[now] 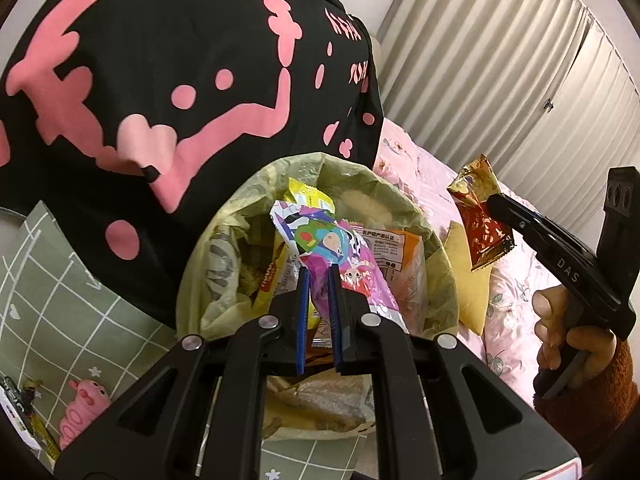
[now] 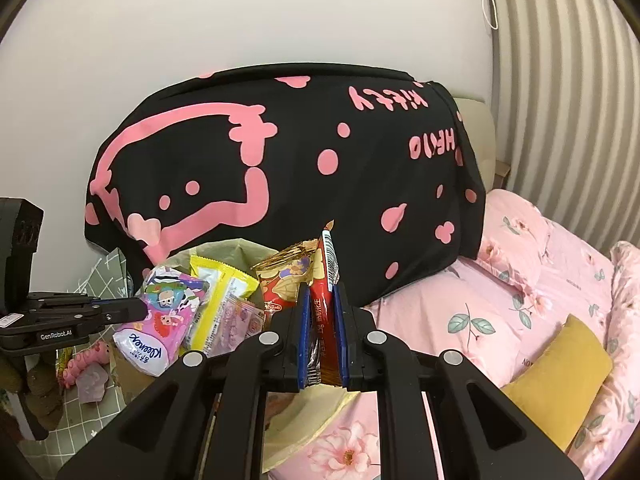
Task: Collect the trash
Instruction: 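Carry both items over the trash bag and open the left tool to drop the pink wrapper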
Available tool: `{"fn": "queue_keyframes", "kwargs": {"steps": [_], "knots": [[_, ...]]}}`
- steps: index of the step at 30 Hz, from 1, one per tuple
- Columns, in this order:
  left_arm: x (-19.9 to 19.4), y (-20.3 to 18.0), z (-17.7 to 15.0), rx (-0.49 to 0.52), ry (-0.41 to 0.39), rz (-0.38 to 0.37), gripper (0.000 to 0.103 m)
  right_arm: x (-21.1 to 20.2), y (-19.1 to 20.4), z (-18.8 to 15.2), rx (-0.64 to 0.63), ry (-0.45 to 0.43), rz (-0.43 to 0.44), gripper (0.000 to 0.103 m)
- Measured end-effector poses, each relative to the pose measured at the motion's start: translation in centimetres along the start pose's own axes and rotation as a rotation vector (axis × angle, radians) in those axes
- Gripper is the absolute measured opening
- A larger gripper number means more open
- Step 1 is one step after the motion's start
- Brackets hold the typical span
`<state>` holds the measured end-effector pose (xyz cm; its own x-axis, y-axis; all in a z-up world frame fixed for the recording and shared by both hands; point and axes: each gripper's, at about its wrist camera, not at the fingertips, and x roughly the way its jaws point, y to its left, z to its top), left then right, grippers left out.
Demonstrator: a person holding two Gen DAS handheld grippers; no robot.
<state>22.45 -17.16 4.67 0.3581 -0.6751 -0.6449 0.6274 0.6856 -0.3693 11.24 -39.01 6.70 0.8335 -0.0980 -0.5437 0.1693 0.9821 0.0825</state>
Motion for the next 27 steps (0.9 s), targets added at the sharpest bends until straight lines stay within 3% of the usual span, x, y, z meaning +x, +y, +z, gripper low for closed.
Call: {"fn": "queue_keyframes", "kwargs": {"steps": [2,7,15,22,27], "knots": [[0.0,0.0,0.0,-0.002,0.001,-0.001,0.016,0.0,-0.2,-0.1,0.003,0.002,0.000,0.012],[-0.7,0.5,0.2,-0.031,-0.022,-0.005,0.039,0.1,0.2,-0.1,-0.003,0.005,0.013,0.012],[-4.0,1.7,-0.4,-0.032,-0.083,0.062,0.045,1.1,3.5,-0.1,-0.045,0.016,0.090,0.012],[-7.8,5.6,-3.1,-0.132,-0.128,0.147,0.045,2.9,7.7,-0.5,-0.121,0.053,0.175,0.012],[-9.9,9.2,-6.2,-0.228,-0.130,0.207,0.046,6.1,9.5,-2.2,-0.157,0.169,0.202,0.012]]}}
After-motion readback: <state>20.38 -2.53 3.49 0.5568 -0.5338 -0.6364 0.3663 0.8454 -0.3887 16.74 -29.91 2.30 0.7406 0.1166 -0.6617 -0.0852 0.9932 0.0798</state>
